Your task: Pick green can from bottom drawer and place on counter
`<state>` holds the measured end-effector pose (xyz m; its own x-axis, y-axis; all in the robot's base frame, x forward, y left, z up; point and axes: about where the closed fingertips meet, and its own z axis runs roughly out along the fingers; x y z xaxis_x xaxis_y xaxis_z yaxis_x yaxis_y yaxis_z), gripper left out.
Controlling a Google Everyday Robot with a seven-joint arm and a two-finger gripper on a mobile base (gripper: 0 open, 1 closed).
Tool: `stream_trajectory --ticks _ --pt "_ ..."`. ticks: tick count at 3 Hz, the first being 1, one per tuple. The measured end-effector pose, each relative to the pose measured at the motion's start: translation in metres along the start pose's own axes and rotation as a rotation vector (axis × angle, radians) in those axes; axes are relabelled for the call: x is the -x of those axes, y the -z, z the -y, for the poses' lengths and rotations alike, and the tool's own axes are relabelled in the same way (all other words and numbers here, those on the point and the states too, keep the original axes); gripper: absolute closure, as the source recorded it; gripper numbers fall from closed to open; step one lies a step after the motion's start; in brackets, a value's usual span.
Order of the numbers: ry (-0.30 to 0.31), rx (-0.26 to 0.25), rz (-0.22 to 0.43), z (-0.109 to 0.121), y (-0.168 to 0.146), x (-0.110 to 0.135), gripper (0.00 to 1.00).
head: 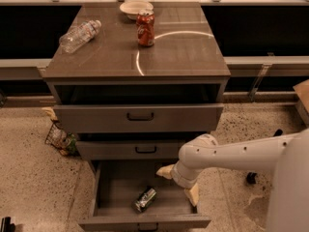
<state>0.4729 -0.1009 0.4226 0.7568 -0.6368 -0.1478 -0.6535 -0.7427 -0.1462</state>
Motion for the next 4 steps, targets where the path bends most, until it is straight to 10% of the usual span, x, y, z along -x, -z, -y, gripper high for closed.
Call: stream_trajectory --ticks 2,4 --pt "0.029 0.011 -0.007 0.003 -0.006 0.001 0.00" --pt "0.121 0.018 0.030 0.014 -0.102 -0.027 0.00"
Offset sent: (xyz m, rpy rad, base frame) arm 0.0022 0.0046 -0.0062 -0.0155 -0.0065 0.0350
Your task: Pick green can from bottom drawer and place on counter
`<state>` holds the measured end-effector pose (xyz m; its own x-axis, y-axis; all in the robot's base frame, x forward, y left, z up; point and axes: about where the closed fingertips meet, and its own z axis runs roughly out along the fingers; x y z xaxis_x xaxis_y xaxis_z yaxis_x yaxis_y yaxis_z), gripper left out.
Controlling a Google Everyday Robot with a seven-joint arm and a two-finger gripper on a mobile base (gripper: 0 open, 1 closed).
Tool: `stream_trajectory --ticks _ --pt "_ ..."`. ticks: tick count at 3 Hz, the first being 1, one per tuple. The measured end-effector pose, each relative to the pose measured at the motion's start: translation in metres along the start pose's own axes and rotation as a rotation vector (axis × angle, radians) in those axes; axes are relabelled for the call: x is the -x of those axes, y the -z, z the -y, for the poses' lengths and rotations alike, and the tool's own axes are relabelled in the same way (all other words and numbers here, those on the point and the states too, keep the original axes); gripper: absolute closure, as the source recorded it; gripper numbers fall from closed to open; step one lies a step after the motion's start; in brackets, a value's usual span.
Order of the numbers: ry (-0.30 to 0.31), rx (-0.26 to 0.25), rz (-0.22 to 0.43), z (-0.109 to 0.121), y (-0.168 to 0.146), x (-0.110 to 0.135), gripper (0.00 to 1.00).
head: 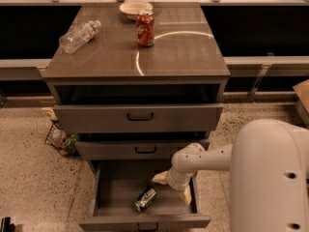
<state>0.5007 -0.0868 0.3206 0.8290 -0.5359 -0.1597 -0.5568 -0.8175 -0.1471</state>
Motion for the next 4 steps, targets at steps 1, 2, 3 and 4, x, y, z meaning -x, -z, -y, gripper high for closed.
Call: stream_trajectory --ticks 1,2,3,4 --pt "0.069 0.004 0.023 0.020 -0.059 -0.018 0.00" --pt "0.082 -0.015 0.036 0.035 -0.085 -0.027 0.00" --pt "0.064 -0.076 0.070 0.056 -0.111 -0.032 0.00" --pt "-0.006 -0.114 0.125 0.074 -0.135 -0.034 0.00"
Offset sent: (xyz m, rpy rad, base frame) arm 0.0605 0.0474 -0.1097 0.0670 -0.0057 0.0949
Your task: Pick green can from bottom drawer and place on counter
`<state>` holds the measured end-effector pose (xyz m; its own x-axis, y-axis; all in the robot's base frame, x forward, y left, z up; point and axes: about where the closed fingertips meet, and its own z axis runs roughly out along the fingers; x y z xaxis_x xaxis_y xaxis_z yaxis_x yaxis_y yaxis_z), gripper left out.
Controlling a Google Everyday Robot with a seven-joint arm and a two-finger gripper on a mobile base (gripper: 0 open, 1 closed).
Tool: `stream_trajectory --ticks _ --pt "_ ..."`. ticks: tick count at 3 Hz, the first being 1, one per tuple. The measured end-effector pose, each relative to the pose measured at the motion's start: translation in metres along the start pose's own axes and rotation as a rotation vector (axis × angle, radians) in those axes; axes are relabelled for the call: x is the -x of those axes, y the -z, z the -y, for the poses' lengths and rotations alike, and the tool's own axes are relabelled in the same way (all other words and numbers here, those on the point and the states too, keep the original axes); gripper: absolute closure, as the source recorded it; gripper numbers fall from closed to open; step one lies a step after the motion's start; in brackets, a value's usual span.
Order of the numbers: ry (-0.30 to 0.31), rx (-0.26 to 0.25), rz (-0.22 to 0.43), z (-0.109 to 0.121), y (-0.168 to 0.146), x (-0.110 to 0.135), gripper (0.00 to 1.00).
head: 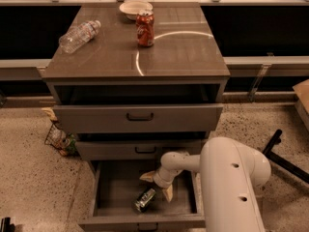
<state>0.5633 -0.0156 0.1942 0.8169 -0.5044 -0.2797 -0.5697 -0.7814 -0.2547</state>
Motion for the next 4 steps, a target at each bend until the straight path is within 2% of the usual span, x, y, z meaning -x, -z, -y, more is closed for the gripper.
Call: stream_trajectory --ticks 1,2,3,4 --pt "-0.112 -0.027 0.084 0.018 -0.027 -0.002 0.00" --pt "-0.159 -0.001 0.116 0.027 -0.046 0.004 0.00" --pt "-0.133 0.050 0.100 0.031 -0.064 0.016 0.18" --pt "-0.070 0.118 0.068 0.028 -0.082 0.034 0.49"
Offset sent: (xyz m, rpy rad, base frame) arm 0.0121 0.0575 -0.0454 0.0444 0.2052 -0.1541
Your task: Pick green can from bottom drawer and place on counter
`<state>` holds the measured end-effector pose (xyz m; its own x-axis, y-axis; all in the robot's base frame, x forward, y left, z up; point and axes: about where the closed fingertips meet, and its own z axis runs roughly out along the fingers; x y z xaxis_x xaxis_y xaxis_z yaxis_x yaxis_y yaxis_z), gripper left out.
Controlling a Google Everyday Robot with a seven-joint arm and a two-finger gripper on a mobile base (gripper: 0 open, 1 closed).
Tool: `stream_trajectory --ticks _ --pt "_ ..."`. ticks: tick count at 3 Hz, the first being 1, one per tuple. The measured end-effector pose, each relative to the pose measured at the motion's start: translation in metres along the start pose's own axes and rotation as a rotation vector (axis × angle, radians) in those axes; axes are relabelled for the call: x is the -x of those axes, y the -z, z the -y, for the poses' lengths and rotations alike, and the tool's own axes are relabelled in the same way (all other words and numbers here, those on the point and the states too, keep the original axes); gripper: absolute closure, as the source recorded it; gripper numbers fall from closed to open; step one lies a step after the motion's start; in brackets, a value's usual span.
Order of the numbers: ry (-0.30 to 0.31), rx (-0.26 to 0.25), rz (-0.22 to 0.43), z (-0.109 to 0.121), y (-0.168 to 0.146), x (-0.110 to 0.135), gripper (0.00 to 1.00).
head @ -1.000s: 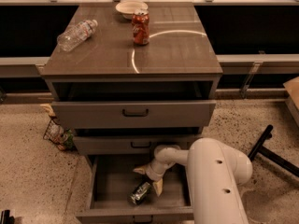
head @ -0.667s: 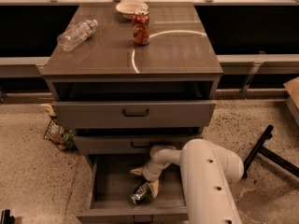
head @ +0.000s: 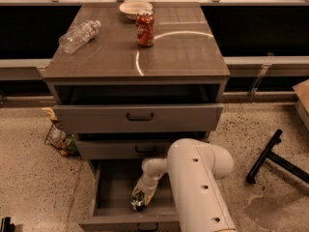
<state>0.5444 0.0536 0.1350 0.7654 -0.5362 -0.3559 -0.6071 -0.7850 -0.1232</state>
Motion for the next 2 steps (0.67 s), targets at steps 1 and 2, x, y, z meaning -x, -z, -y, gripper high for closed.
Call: stream_trajectory --ticks 1,2 --pt "0.042 0.031 -0.016 -0.001 -0.006 0.007 0.72" --pt "0.049 -0.005 -0.050 -0.007 0.020 0.005 0.95"
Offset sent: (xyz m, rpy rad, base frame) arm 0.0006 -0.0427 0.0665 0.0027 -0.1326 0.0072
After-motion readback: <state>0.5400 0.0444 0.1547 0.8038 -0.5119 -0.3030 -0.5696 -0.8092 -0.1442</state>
